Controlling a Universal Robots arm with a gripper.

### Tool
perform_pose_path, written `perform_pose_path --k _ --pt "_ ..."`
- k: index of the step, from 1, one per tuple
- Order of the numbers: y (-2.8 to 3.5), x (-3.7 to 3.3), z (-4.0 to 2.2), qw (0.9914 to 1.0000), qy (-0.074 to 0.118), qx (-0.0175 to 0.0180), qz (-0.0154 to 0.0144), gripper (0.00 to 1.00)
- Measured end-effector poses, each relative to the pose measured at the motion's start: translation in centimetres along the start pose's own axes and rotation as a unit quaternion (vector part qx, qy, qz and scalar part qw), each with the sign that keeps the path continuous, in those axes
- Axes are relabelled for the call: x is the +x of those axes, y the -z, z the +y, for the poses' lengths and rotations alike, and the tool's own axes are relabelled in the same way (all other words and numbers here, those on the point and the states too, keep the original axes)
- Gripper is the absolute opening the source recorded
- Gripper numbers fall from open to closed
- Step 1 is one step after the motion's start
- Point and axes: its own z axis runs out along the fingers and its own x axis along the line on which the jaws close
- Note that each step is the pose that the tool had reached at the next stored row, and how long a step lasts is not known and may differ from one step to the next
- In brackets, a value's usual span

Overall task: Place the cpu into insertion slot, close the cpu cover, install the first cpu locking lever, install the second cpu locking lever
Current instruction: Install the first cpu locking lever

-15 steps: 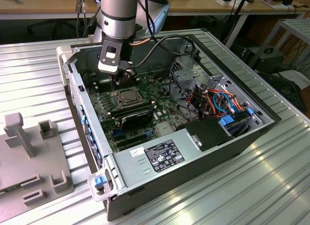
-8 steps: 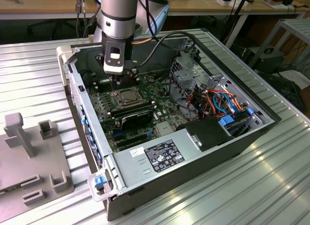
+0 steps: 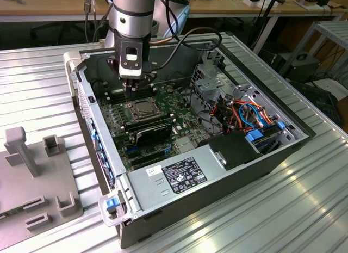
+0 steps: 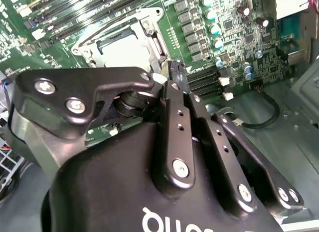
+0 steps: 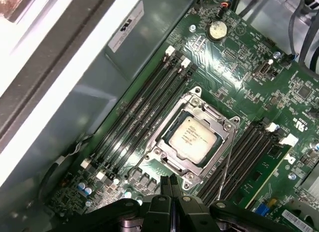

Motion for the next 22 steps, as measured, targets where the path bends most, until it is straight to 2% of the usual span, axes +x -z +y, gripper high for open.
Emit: perform_pose_path --k 4,12,16,22 --pt "0.07 0.1 -0.13 0.99982 0.019 -0.0007 0.0004 0.11" --pt "0.03 0.8 -1.05 0.99918 0.04 -0.0021 0.0015 0.11" --pt "-0.09 1.43 -1.73 0.99881 0.049 -0.0027 0.002 0.11" --pt "-0.18 2.06 -2.18 0.99824 0.059 -0.0029 0.002 0.11"
